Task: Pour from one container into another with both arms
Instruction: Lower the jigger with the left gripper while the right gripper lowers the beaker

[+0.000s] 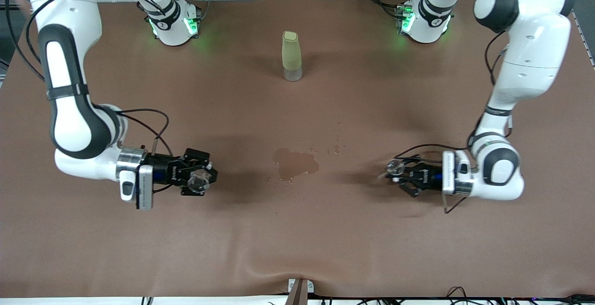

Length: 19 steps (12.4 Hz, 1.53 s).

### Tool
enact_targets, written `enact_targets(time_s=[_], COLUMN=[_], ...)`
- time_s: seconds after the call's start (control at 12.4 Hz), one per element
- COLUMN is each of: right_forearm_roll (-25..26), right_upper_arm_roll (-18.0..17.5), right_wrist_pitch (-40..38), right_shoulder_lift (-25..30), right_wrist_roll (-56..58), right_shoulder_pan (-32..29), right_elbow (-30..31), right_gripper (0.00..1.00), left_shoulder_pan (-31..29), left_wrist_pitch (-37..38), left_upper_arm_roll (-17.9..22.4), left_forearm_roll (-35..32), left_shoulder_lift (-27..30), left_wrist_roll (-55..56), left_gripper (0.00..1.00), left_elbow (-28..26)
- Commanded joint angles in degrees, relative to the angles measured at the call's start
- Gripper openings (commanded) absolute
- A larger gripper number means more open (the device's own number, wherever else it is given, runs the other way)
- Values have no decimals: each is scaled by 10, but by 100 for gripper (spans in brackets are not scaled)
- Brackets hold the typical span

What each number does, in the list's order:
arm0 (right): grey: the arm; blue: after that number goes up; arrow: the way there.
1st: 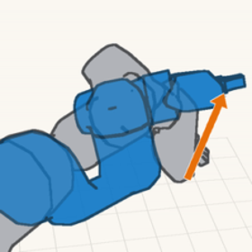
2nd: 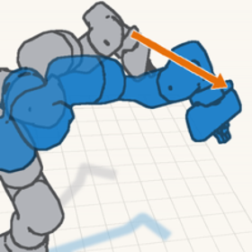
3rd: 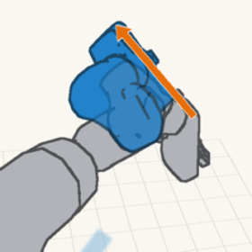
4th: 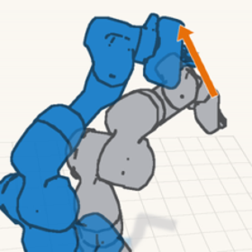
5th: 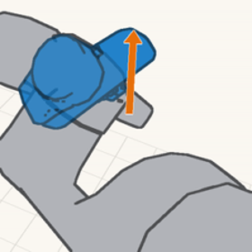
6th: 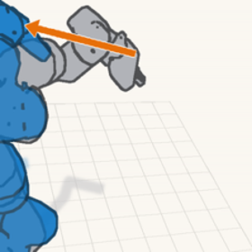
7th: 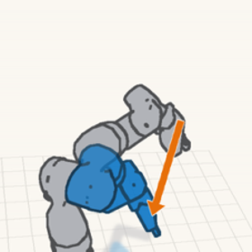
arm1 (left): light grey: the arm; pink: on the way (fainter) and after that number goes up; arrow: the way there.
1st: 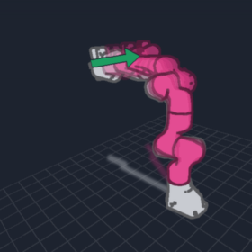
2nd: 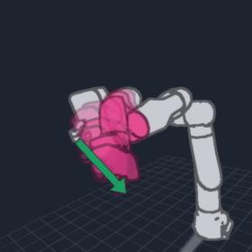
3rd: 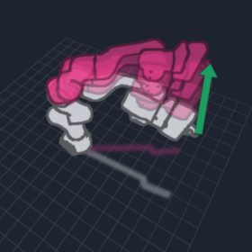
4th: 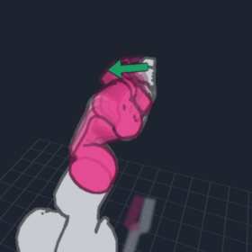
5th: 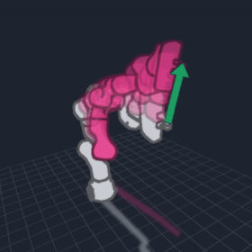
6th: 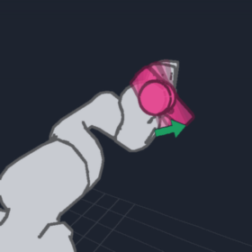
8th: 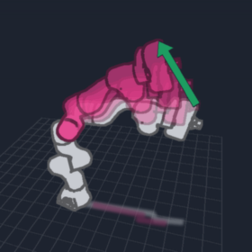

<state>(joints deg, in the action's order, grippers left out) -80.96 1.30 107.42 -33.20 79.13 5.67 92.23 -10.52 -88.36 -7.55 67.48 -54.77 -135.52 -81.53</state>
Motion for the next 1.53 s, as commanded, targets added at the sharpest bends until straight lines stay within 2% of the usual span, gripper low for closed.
enact_targets(time_s=[0.0, 0.16, 0.32, 0.89, 0.97, 1.05, 1.13, 1.45], right_forearm_roll=[25, 47, 71, 63, 63, 63, 63, 53], right_upper_arm_roll=[-6, -5, -5, -3, -3, -2, -1, 11], right_wrist_pitch=[-51, -59, -58, -42, -36, -35, -31, 3], right_shoulder_lift=[-32, -54, -66, -166, -181, -196, -207, -216], right_wrist_roll=[88, 170, 238, 461, 479, 497, 515, 589], right_shoulder_pan=[-44, -72, -94, -127, -134, -139, -143, -174], right_elbow=[-8, -6, -6, -15, -28, -48, -57, -59], right_gripper=[0, 0, 0, 0, 0, 0, 0, 0], left_shoulder_pan=[-53, -95, -120, -151, -155, -155, -155, -155], left_wrist_pitch=[41, 42, 60, 71, 71, 71, 71, 71], left_upper_arm_roll=[-5, -5, -5, -3, -3, -3, -3, -3], left_forearm_roll=[-57, -107, -128, -176, -178, -179, -179, -186], left_shoulder_lift=[-12, -14, -30, -46, -46, -46, -46, -44], left_wrist_roll=[-2, 6, 4, -4, -9, -8, -10, -1], left_gripper=[0, 0, 0, 0, 4, 22, 99, 100], left_elbow=[1, 1, 1, 1, 1, 1, 1, 3])
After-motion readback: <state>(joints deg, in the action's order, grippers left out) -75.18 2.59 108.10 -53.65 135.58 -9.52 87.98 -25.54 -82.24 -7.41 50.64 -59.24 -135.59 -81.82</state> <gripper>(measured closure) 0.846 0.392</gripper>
